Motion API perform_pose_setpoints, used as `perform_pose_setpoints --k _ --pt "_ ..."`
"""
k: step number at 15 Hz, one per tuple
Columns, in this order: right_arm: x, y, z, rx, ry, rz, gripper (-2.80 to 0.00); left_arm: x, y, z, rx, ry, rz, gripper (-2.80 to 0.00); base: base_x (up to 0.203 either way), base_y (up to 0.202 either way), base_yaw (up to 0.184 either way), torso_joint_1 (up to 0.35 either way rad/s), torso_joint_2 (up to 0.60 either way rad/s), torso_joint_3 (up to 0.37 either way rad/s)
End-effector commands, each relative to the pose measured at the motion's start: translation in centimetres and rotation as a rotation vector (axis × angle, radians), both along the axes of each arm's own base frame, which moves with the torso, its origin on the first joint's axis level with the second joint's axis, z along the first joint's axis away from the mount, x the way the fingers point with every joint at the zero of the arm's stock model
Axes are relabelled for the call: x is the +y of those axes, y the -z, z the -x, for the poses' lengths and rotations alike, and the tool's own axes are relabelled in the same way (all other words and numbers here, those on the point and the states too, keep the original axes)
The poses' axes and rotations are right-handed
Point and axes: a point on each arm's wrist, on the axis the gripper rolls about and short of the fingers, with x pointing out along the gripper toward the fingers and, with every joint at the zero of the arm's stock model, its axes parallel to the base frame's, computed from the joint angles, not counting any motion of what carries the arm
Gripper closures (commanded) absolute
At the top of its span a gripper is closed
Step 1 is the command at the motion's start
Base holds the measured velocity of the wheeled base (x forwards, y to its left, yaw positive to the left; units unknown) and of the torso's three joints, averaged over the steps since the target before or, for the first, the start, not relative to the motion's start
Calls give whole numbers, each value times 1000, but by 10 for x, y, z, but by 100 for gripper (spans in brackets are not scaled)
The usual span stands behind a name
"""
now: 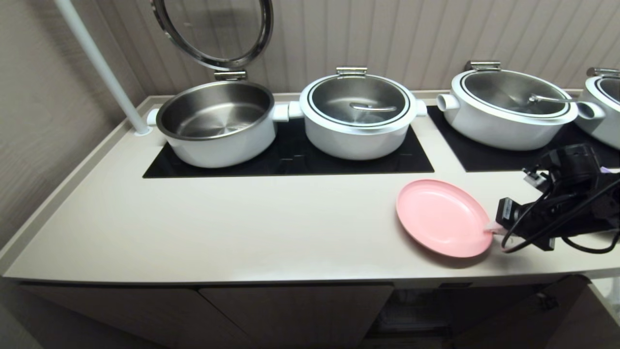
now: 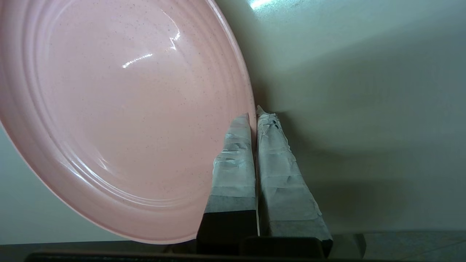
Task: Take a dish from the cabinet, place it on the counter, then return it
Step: Place it on the table
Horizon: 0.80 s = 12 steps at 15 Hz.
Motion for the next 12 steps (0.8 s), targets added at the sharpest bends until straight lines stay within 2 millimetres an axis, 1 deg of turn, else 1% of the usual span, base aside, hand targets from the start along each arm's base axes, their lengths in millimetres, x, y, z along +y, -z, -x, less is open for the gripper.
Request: perform_pose_setpoints --k 1,7,12 --pt "0 -1 0 -3 3 0 0 0 0 0 -1 0 0 0 0 0 0 0 0 0" --pt "0 -5 -3 -26 3 4 0 0 0 0 -1 0 1 0 0 0 0 0 0 0" --pt "0 -3 -3 -17 3 3 0 0 0 0 -1 0 0 0 0 0 0 0 0 0"
